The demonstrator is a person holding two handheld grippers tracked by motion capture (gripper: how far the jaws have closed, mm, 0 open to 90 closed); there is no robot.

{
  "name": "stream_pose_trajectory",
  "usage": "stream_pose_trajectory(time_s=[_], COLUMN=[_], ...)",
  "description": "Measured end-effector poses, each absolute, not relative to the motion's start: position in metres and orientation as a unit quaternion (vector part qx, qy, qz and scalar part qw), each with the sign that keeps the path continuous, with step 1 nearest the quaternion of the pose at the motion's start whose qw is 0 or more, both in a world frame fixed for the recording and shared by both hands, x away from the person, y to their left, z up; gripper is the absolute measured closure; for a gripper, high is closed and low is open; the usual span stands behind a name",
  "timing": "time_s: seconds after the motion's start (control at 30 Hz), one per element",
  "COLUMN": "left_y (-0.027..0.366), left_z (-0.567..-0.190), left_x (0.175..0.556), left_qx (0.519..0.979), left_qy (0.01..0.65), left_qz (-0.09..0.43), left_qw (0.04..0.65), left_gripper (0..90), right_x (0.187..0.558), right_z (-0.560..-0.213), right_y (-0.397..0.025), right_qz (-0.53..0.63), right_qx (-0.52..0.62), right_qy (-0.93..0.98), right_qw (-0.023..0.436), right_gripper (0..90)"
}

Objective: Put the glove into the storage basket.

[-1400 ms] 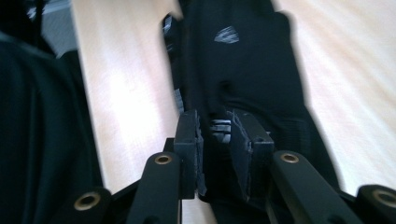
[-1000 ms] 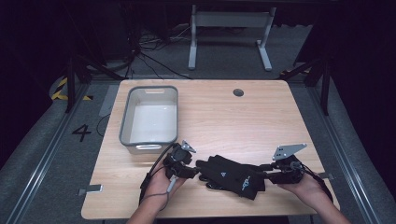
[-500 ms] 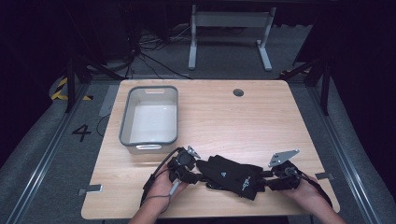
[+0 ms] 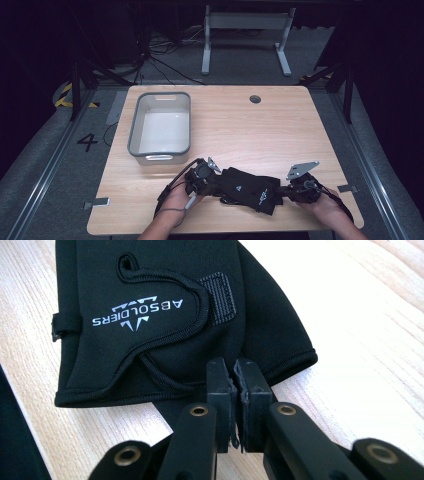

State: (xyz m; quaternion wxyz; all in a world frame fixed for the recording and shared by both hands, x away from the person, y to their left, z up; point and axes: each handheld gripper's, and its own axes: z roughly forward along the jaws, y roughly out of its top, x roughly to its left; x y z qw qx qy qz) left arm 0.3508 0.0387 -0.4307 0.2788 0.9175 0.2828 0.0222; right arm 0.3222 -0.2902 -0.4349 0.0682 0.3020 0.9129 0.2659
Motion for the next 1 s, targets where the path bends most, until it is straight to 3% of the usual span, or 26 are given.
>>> stream_pose_trajectory(time_s=[0.07, 0.3, 0.57, 1.0], left_y=[0.041, 0.046, 0.047, 0.033], left_z=[-0.426, -0.413, -0.39, -0.389], left_x=[0.35, 0.342, 0.324, 0.3], left_qx=[0.915, 0.911, 0.907, 0.927], left_qy=[0.28, 0.277, 0.264, 0.236], left_qz=[0.022, 0.03, 0.065, 0.064], left_qw=[0.289, 0.303, 0.323, 0.284], left_gripper=[83.2, 84.4, 84.4, 84.1], right_x=[0.321, 0.317, 0.318, 0.34], right_z=[-0.431, -0.416, -0.386, -0.395], right_y=[-0.292, -0.297, -0.303, -0.297], right_qz=[0.273, 0.3, 0.335, 0.32], right_qx=[0.305, 0.314, 0.307, 0.302], right_qy=[0.91, 0.899, 0.884, 0.887], right_qw=[0.065, 0.061, 0.113, 0.138], right_gripper=[86.7, 86.8, 86.9, 86.9])
